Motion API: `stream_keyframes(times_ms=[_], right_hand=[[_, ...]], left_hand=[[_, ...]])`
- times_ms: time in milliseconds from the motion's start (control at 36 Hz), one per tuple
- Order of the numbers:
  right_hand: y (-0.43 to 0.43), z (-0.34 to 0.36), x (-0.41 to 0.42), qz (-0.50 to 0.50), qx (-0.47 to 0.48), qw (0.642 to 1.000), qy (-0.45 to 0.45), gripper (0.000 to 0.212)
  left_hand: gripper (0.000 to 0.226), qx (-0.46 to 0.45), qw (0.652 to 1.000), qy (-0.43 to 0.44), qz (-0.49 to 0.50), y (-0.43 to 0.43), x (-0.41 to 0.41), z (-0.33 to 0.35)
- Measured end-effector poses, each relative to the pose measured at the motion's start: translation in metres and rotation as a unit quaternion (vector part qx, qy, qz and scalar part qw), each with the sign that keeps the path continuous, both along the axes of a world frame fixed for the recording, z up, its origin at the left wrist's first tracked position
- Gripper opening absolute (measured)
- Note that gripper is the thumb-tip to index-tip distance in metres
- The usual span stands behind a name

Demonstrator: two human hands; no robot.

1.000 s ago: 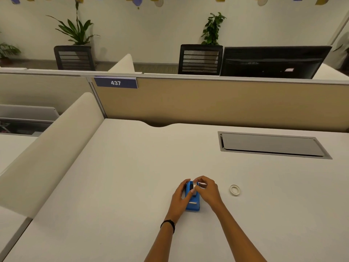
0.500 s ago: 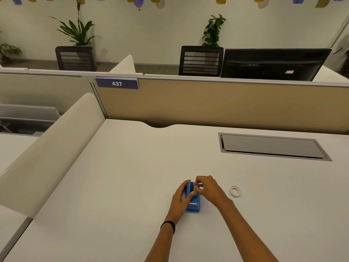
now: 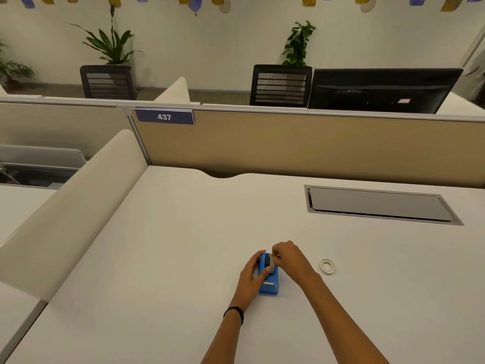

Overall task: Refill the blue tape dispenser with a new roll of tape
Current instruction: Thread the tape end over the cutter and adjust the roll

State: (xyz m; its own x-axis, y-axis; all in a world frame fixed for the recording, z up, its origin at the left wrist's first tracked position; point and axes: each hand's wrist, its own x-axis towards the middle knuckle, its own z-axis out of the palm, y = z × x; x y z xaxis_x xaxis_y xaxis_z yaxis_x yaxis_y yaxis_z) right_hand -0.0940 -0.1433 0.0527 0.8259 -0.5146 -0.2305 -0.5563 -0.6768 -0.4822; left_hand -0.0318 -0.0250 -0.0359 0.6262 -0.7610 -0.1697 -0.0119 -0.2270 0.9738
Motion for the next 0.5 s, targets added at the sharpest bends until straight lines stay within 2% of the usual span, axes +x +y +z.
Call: stream_keyframes(times_ms=[250,500], right_hand=[[0.003,-0.003,-0.008,-0.007,0.02,1.0,-0.016,0.018],[0.008,-0.004,-0.004,-0.008,0.006,1.0,0.02,0.021]], left_hand=[[0.044,0.009,1.0,-0.007,-0.004,0.0,0.0,0.002],[0.043,0.031,0.998,-0.047,-0.028,-0.001,0.005,0.011]])
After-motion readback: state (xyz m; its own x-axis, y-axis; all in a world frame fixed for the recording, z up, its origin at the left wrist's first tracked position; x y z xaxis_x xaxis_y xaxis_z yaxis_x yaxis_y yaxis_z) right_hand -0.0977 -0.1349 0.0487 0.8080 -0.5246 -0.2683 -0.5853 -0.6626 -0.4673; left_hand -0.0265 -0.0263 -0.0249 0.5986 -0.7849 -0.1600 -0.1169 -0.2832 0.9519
